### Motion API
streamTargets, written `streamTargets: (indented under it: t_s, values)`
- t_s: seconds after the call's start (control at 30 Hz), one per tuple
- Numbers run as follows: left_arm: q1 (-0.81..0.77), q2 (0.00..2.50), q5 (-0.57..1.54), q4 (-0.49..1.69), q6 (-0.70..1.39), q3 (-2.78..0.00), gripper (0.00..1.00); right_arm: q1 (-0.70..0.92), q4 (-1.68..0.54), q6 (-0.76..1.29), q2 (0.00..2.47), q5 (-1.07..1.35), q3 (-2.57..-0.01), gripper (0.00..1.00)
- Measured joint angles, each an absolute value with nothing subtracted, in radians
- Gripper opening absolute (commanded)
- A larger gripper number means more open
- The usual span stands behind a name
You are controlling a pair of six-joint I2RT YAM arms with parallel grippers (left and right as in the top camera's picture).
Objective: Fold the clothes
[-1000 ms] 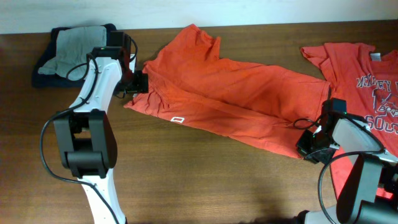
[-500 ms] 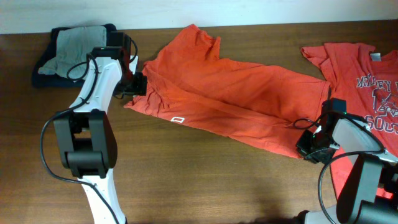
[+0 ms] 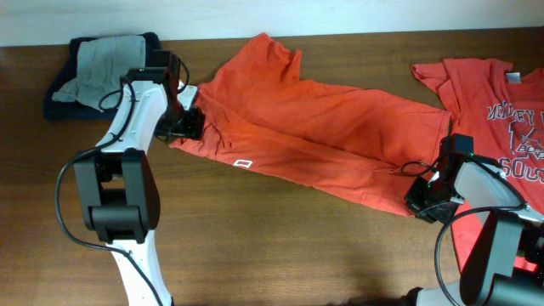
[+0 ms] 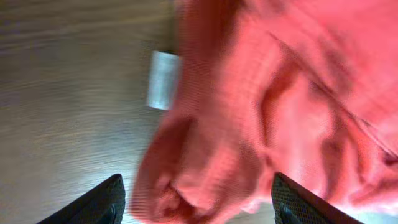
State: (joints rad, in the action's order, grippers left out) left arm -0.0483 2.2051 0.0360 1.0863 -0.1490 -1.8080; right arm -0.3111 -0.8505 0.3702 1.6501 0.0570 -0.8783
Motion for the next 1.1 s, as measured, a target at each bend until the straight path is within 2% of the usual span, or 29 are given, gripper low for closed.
streamTargets:
  t_s: [0.17,0.27,0.5,0.6,0.97,1.0,1.07,1.1]
  values:
    - [-0.05,2.205,0.122,1.121,-0.272,-1.808,0.7,-0.311,-0.851,0.37,1.65,0.056,-0.878,0.17]
    - [-0.051,2.205,0.139,1.131,-0.326,-1.808,0.63,-0.311,-0.851,0.37,1.65,0.056,-0.878,0.17]
    - [-0.051,2.205,0.122,1.129,-0.384,-1.808,0.63,-0.311,-0.85,0.37,1.65,0.053,-0.878,0.15]
    - [-0.051,2.205,0.119,1.121,-0.394,-1.808,0.59,-0.311,-0.85,0.372,1.65,0.053,-0.878,0.04]
    - [-0.051,2.223,0.1,1.118,-0.44,-1.808,0.52,-0.311,-0.85,0.374,1.65,0.052,-0.878,0.04]
    - [-0.051,2.236,0.097,1.118,-0.443,-1.808,0.47,-0.311,-0.85,0.373,1.65,0.052,-0.878,0.04]
    - [-0.051,2.27,0.094,1.117,-0.449,-1.808,0.16,-0.311,-0.85,0.374,1.65,0.052,-0.878,0.04]
    - [-0.051,2.283,0.092,1.115,-0.449,-1.808,0.05,-0.311,-0.85,0.374,1.65,0.053,-0.878,0.04]
